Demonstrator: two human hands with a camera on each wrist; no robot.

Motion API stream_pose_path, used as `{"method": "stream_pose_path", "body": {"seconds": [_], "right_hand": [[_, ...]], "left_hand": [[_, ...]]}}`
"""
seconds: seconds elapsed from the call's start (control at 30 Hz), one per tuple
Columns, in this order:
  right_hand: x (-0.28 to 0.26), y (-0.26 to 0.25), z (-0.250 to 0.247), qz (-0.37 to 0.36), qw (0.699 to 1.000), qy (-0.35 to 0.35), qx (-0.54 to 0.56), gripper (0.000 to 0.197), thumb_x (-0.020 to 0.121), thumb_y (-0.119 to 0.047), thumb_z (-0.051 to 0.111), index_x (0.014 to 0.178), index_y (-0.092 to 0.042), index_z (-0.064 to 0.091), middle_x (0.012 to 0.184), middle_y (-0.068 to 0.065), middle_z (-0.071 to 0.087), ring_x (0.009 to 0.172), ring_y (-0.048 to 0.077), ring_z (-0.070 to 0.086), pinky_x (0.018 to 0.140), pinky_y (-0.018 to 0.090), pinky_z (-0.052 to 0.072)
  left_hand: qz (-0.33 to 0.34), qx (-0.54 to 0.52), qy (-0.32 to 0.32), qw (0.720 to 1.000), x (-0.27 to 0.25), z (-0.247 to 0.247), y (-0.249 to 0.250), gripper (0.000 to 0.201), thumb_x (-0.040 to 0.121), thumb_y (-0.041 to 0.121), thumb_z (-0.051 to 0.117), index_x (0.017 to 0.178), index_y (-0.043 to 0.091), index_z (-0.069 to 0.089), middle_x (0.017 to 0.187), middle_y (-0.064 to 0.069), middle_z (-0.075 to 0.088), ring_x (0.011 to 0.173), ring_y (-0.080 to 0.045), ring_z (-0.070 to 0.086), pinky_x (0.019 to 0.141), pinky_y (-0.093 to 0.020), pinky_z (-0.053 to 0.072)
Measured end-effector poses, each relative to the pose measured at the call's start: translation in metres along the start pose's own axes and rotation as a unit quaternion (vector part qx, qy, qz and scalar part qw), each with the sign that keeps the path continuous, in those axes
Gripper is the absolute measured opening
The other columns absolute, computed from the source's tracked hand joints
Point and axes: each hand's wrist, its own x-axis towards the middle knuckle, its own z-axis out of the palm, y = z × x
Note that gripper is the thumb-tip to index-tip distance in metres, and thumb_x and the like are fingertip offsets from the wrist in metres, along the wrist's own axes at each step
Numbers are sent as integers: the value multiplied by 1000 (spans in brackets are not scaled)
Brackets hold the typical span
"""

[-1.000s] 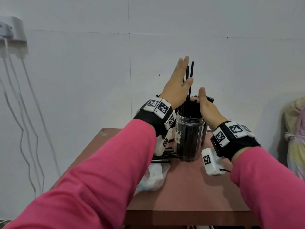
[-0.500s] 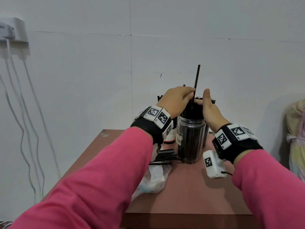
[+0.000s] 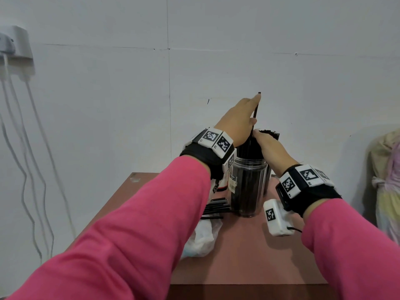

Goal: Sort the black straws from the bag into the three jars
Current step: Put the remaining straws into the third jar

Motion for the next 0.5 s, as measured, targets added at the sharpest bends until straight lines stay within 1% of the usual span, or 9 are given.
{"method": "stream_pose_path", "body": {"seconds": [0.1, 0.17, 0.2, 0.27, 0.3, 0.37, 0.4, 0.43, 0.5], "right_hand": [[0, -1, 1, 8, 1000, 4, -2, 46, 102, -36, 34, 125, -4, 57, 125, 13, 60, 119, 26, 53, 104, 39, 37], [0, 0, 2, 8, 1000, 8, 6, 46, 102, -37, 35, 129, -5, 55, 129, 11, 58, 122, 24, 51, 107, 38, 35], [1, 1, 2, 13, 1000, 13, 17, 46, 102, -37, 36, 130, -6, 55, 129, 10, 58, 122, 24, 51, 109, 40, 34], [1, 2, 2, 14, 999, 17, 33, 44, 101, -37, 37, 126, -7, 57, 124, 8, 60, 118, 23, 54, 109, 42, 35], [1, 2, 2, 13, 999, 15, 35, 42, 101, -36, 38, 121, -7, 59, 119, 8, 62, 113, 22, 56, 106, 41, 37], [0, 2, 1, 7, 999, 11, 41, 36, 100, -34, 38, 106, -7, 61, 104, 6, 63, 99, 20, 58, 92, 38, 41], [0, 3, 1, 0, 999, 10, 43, 33, 100, -33, 38, 99, -9, 60, 97, 6, 62, 93, 19, 57, 85, 36, 41], [-1, 3, 1, -8, 999, 8, 43, 32, 100, -32, 38, 97, -10, 60, 94, 5, 61, 90, 18, 56, 80, 33, 40], [-3, 3, 0, -20, 999, 9, 44, 32, 100, -31, 39, 101, -11, 64, 96, 1, 63, 91, 12, 58, 77, 24, 41]], "left_hand": [[-1, 2, 2, 1000, 1, -4, 2, 72, 98, 7, 45, 154, 23, 4, 132, -10, 44, 111, -25, 52, 95, -34, 42], [-10, 20, -15, 1000, 5, -8, 5, 75, 96, 4, 45, 154, 25, 2, 126, -10, 45, 104, -25, 53, 92, -33, 44], [-16, 31, -24, 999, 7, -10, 6, 74, 94, 1, 44, 154, 25, 7, 127, -9, 45, 105, -25, 53, 92, -31, 44], [-31, 42, -30, 998, 9, -13, 7, 66, 91, -3, 43, 151, 21, 26, 132, -9, 43, 114, -25, 51, 96, -29, 42], [-33, 41, -24, 998, 10, -13, 6, 60, 90, -4, 44, 145, 16, 37, 133, -9, 43, 117, -25, 50, 98, -29, 41], [-31, 40, -5, 999, 7, -11, 4, 44, 90, -3, 49, 132, 10, 53, 133, -9, 44, 116, -24, 52, 96, -26, 40], [-29, 42, 2, 999, 5, -9, 2, 37, 91, 0, 51, 126, 8, 57, 132, -8, 46, 113, -23, 53, 94, -24, 39], [-27, 42, 9, 999, 1, -7, 0, 32, 91, 2, 53, 122, 7, 60, 130, -8, 48, 112, -23, 53, 93, -23, 38], [-34, 37, 31, 998, -7, -3, -6, 28, 92, 7, 57, 119, 5, 62, 127, -9, 53, 113, -23, 53, 93, -22, 36]]}}
